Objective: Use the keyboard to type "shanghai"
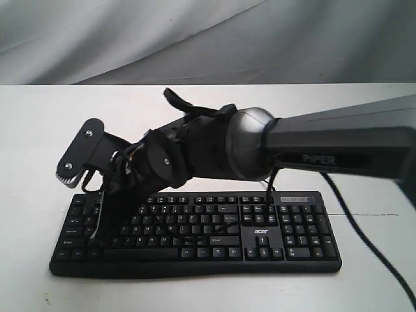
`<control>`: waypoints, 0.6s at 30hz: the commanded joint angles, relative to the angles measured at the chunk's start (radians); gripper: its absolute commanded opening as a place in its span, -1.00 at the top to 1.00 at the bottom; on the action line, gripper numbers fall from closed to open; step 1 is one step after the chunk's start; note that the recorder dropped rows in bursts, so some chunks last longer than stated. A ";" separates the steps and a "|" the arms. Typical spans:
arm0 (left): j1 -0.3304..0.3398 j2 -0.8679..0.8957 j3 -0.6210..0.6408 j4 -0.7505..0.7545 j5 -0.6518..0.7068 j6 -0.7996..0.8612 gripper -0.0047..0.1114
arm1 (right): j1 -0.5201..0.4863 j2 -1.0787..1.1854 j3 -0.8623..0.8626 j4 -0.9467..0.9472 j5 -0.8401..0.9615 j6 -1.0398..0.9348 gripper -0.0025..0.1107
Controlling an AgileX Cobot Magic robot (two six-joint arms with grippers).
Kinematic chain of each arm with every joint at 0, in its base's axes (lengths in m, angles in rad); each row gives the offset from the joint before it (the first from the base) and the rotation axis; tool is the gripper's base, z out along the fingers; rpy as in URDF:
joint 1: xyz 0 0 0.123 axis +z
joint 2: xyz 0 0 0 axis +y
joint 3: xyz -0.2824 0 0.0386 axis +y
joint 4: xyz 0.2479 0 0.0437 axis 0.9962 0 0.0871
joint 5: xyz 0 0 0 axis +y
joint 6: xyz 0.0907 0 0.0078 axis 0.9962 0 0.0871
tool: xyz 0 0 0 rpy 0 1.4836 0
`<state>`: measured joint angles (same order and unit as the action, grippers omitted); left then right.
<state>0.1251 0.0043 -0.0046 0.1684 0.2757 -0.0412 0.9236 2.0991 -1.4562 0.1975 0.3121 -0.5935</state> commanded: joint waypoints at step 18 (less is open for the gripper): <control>-0.007 -0.004 0.005 -0.002 -0.010 -0.004 0.92 | 0.066 0.146 -0.155 0.031 0.024 0.026 0.96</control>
<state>0.1251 0.0043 -0.0046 0.1684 0.2757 -0.0412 0.9872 2.2432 -1.6165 0.2264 0.3459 -0.5714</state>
